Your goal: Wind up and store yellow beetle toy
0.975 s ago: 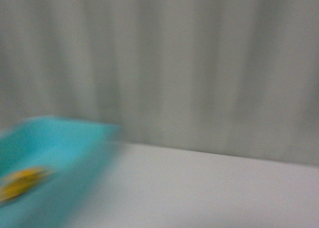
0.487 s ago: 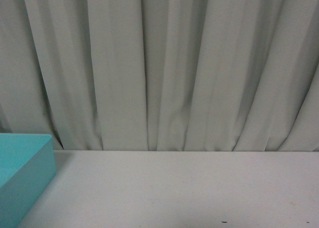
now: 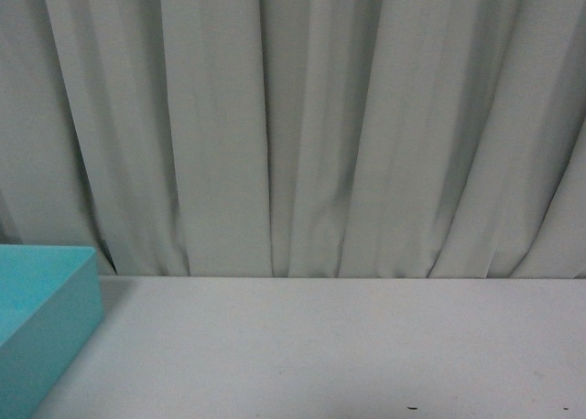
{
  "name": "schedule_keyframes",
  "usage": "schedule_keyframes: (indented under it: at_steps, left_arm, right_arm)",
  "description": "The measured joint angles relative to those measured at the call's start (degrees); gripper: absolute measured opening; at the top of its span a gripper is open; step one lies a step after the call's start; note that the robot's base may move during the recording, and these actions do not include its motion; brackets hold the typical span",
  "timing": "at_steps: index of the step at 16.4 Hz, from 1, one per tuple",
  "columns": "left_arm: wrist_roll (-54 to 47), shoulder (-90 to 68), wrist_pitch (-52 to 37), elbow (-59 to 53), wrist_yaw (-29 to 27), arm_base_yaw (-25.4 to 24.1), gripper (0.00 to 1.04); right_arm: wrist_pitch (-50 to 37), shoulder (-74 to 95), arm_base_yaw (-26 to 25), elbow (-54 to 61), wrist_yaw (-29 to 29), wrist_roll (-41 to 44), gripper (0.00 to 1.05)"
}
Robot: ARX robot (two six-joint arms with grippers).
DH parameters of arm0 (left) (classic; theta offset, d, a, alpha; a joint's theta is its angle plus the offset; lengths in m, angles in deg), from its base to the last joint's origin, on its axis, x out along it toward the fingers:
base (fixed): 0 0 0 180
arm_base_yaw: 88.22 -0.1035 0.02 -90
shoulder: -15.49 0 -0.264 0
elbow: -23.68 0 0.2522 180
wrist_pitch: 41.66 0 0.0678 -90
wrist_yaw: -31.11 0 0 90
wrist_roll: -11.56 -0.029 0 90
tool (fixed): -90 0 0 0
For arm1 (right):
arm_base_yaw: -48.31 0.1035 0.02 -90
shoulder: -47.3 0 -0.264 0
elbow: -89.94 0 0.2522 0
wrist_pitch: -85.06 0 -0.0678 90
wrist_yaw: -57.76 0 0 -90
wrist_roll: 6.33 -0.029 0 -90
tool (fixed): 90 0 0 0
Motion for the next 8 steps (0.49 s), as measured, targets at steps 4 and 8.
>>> schedule_keyframes:
  at_steps: [4,8]
  left_arm:
    - [0.00,8.76,9.29,-1.81,0.04,0.00,0.02]
    - [0.04,12.52,10.32,-1.81,-0.02,0.00,0.02]
  right_arm:
    - [0.00,0.00,0.00,0.00,0.04,-0.02,0.98]
    - [0.00,0.02,0.00,0.00,0.00,0.00,0.98]
